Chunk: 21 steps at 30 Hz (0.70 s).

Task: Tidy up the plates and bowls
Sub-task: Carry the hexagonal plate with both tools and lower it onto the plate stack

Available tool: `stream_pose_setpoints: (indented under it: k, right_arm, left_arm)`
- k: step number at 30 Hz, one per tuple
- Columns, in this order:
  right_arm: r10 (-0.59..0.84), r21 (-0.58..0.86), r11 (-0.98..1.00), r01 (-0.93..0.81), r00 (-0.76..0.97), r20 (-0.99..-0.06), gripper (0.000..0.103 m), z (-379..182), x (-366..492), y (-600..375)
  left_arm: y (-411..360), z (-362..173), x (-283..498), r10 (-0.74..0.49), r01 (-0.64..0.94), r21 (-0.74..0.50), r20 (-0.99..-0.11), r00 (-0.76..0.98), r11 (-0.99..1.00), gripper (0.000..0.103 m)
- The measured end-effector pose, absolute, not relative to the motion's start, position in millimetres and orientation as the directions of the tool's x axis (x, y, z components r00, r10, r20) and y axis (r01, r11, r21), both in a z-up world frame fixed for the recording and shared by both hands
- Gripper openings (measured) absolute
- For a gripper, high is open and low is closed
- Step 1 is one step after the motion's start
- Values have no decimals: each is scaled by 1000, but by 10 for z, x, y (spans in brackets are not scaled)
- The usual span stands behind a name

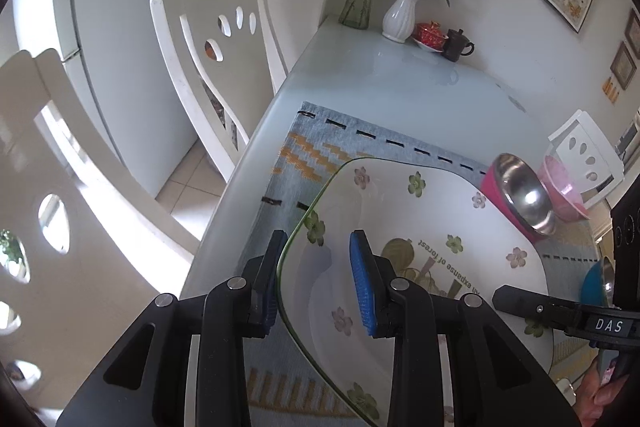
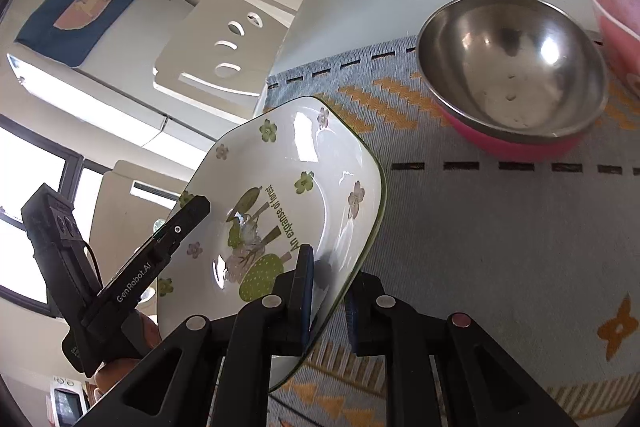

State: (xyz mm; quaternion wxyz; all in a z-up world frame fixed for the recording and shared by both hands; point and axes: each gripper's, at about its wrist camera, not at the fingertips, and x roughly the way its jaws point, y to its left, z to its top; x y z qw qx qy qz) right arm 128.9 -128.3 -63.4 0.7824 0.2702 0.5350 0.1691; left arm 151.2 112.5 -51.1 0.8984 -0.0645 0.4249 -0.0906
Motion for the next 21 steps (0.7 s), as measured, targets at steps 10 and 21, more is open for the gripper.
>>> stream_pose_setpoints:
  k: [10,21]
  right_arm:
    - [535,596,802,24,414,-736,14,-396,692,-1656]
    - [501,578,815,41,452,-738,14,-232,183,-2125]
  left_arm:
    - [689,-249,863,-252,116,-232,-733,631,966,28]
    - [200,-117,378,-287,163,-238,-729,621,957,28]
